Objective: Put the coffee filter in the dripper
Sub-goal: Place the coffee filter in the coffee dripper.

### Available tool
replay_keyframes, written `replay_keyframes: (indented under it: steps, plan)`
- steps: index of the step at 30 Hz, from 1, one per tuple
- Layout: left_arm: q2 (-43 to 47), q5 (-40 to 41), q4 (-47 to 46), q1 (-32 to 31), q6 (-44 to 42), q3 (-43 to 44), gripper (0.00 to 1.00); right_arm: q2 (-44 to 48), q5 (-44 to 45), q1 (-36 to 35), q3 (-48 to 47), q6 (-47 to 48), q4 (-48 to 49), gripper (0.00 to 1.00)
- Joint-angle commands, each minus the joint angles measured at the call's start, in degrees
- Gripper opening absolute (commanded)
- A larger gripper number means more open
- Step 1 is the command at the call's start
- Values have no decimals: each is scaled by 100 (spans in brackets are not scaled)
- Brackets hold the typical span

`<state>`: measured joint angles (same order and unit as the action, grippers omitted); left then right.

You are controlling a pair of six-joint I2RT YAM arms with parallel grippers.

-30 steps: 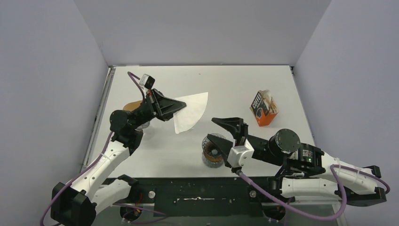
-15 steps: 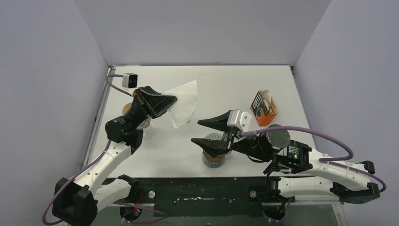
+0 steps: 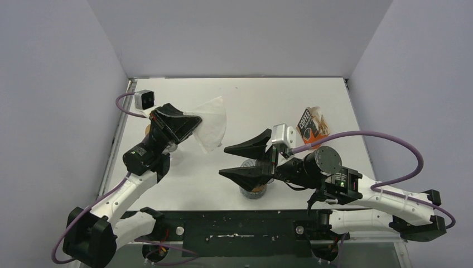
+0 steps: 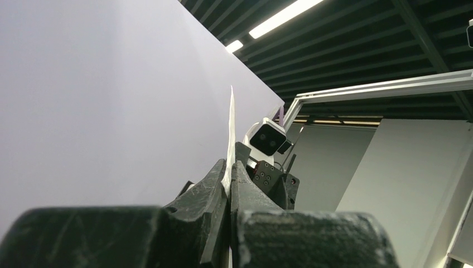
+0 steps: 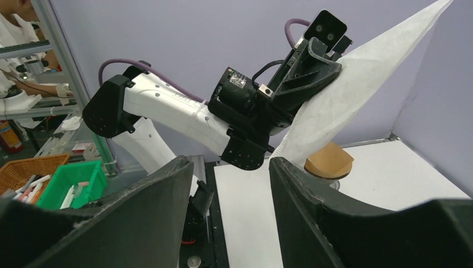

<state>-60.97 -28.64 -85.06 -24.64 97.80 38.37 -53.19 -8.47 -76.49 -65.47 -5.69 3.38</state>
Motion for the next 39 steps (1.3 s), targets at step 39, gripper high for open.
replay_keyframes:
  steps: [39]
  plan:
    - [104,-106,-1383,12,388,592,0,-412,-457,81,-36,-6,1101,56]
